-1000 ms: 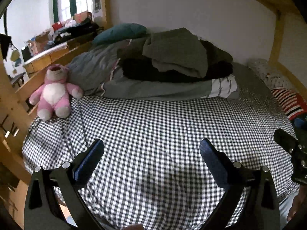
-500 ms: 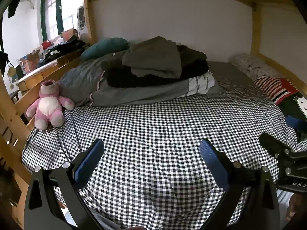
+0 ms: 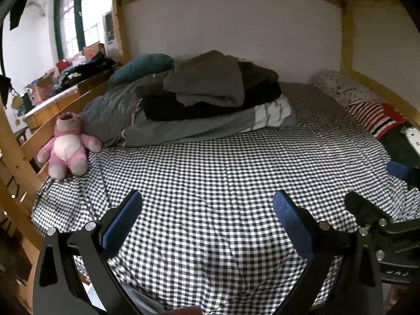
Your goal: Fold large clothes
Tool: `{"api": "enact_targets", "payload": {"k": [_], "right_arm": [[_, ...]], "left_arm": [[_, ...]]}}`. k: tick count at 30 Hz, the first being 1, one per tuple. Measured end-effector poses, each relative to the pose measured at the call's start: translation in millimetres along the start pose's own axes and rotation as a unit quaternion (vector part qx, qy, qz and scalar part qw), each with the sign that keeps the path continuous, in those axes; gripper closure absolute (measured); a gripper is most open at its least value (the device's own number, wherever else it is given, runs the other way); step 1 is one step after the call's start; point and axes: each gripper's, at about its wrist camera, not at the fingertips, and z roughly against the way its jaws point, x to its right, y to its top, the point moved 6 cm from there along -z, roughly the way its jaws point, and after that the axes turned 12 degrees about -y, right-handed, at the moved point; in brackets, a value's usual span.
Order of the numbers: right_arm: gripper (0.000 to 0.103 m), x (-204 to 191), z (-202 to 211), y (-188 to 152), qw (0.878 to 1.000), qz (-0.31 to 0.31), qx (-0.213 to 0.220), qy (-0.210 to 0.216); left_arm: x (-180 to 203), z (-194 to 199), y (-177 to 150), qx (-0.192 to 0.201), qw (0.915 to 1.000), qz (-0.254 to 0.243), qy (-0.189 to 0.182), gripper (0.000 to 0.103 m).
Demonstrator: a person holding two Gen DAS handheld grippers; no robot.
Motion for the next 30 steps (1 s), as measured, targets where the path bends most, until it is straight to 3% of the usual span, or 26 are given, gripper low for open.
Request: {"api": "enact_targets", "payload": {"k": [13,19,30], "right_arm": [[0.003,-5.3,-4.7,-4.1,1.000,0.013,-0.005,-0.002],[0.003,-6.8,-3.6,-5.8,1.000,0.017,-0.004,-0.003],[0.003,-6.9,-2.4,-8.0,1.000,0.019,-0.004,-0.002]], "left_arm": [[1.5,-4.3,-0.1,-0.013,0.9997,0.002,-0.022,0.004],[1.6,-3.0,1.1,-0.010,0.9999,-0.010,-0.001,0.004],[1.9,-4.2,1.0,-0.016,0.9998,-0.008,-0.010,0.004]]}}
